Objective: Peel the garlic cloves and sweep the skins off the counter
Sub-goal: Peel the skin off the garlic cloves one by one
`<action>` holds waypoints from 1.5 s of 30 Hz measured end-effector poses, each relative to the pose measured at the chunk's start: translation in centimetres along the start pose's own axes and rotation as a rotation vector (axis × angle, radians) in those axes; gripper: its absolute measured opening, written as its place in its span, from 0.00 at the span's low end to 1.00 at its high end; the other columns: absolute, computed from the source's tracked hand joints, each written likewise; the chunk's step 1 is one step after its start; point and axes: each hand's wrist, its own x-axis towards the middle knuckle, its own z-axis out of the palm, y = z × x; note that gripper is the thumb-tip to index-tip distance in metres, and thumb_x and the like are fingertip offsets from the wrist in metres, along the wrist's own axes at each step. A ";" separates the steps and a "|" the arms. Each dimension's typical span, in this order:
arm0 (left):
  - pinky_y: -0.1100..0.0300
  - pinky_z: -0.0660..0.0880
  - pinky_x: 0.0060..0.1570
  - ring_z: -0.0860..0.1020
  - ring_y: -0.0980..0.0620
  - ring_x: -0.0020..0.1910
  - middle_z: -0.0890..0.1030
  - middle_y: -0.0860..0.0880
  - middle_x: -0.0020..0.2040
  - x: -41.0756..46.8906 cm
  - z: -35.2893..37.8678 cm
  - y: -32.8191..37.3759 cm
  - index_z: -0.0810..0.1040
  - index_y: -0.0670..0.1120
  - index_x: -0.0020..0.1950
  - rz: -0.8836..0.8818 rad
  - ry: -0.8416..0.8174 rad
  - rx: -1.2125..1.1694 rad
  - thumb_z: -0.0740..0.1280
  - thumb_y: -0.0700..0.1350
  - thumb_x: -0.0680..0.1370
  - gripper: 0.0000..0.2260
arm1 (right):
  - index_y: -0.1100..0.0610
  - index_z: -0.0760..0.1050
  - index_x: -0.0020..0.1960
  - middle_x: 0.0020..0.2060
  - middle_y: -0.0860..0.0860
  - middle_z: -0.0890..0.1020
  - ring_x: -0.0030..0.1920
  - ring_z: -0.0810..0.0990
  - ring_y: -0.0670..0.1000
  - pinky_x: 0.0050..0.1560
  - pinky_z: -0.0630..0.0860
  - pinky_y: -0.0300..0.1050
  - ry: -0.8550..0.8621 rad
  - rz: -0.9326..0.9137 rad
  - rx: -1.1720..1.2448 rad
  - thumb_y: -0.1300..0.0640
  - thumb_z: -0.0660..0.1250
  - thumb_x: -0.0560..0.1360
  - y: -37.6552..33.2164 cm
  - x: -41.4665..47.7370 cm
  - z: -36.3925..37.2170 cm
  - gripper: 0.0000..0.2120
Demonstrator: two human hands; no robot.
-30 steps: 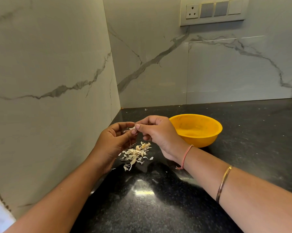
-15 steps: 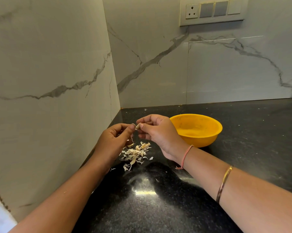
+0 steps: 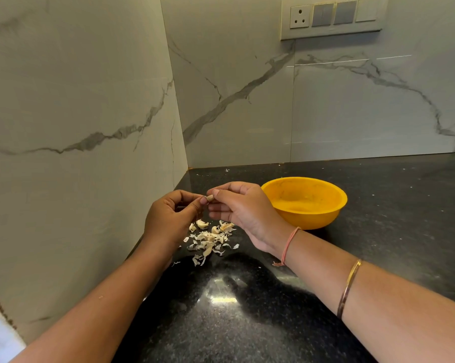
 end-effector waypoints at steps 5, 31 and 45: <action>0.66 0.77 0.36 0.80 0.57 0.34 0.83 0.50 0.34 -0.1 0.2 0.0 0.81 0.46 0.40 -0.001 -0.034 -0.004 0.70 0.41 0.73 0.02 | 0.65 0.77 0.48 0.36 0.57 0.80 0.33 0.79 0.48 0.42 0.81 0.44 0.018 -0.002 -0.028 0.63 0.65 0.76 0.1 0.0 -0.1 0.05; 0.56 0.79 0.42 0.80 0.47 0.43 0.82 0.42 0.42 -0.2 0.3 0.2 0.78 0.47 0.42 0.011 -0.021 0.118 0.63 0.45 0.78 0.07 | 0.66 0.76 0.49 0.38 0.56 0.82 0.38 0.82 0.48 0.42 0.81 0.40 -0.024 -0.119 -0.009 0.67 0.69 0.73 -0.2 -0.4 -0.1 0.06; 0.50 0.78 0.48 0.77 0.61 0.29 0.78 0.50 0.35 0.5 -0.3 0.1 0.75 0.49 0.41 0.026 0.196 0.082 0.63 0.47 0.79 0.08 | 0.60 0.76 0.48 0.37 0.54 0.80 0.35 0.78 0.49 0.40 0.78 0.39 -0.079 -0.061 -0.117 0.70 0.66 0.73 -0.2 -0.5 0.1 0.08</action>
